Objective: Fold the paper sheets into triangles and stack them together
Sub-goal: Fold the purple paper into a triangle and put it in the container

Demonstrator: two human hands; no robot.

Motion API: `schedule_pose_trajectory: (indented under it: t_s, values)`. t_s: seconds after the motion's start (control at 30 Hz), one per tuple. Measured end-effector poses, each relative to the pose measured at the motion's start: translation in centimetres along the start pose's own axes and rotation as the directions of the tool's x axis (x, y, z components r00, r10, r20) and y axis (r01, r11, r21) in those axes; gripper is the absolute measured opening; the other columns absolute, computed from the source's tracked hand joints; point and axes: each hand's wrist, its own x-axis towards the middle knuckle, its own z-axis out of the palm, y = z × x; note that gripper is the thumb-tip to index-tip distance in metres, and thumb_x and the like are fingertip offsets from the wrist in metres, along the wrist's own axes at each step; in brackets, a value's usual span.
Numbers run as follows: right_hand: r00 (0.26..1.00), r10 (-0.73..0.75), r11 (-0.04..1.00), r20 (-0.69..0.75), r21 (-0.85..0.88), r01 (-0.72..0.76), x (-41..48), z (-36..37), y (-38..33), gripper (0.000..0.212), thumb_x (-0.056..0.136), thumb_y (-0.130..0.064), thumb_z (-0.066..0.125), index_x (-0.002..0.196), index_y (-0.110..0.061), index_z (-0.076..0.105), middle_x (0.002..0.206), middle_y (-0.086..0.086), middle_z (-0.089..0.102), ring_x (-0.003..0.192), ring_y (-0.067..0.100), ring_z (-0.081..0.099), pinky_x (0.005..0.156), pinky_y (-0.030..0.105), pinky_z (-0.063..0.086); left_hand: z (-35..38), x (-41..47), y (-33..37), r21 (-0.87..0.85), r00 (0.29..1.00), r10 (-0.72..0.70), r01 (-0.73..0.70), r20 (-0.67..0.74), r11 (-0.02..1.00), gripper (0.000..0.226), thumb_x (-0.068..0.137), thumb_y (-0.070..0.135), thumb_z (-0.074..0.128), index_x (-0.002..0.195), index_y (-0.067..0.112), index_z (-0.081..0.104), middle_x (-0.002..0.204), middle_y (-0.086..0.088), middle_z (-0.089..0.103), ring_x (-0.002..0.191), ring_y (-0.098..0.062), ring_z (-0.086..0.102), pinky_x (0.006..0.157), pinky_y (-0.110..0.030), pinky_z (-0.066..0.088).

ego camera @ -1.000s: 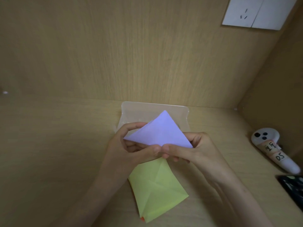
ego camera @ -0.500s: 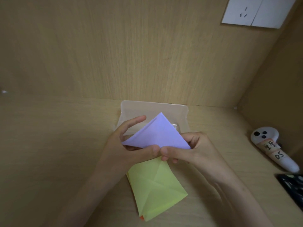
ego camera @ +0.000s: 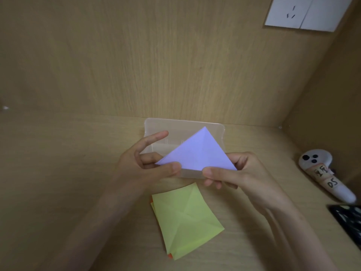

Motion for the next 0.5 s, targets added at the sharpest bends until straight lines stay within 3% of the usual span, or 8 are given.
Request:
schedule_pose_trajectory:
  t_s: [0.1,0.23,0.5]
  values:
    - [1.000,0.010,1.000,-0.001,-0.019,-0.010,0.1,-0.1,0.1,0.016,0.066,-0.023,0.074,0.059,-0.010,0.070,0.058,0.003,0.067,0.050,0.008,0.047,0.047,0.010,0.033,-0.1,-0.2,0.4,-0.032,1.000,-0.014,0.014,0.000,0.999,0.065,0.057,0.012,0.076,0.117,0.030,0.060,0.062,-0.007,0.070,0.065,-0.016,0.071,0.063,-0.018,0.054]
    - [1.000,0.008,0.997,-0.015,-0.075,-0.009,0.2,-0.5,0.4,0.027,0.060,-0.041,0.074,0.060,-0.014,0.071,0.067,0.020,0.066,0.058,0.019,0.045,0.047,0.020,0.028,-0.5,-0.2,1.0,-0.051,1.000,-0.013,0.013,0.003,0.999,0.056,0.063,0.011,0.073,0.116,0.026,0.061,0.064,-0.008,0.072,0.068,-0.014,0.071,0.062,-0.012,0.051]
    - [1.000,0.002,0.998,0.000,-0.058,-0.002,0.3,-0.7,0.6,0.027,0.059,-0.040,0.074,0.059,-0.014,0.071,0.066,0.018,0.066,0.060,0.022,0.043,0.046,0.020,0.028,-0.8,-0.3,1.3,-0.096,0.999,0.022,-0.018,0.033,0.995,0.055,0.070,0.011,0.067,0.123,0.024,0.058,0.076,-0.013,0.074,0.076,-0.018,0.073,0.063,-0.014,0.053]
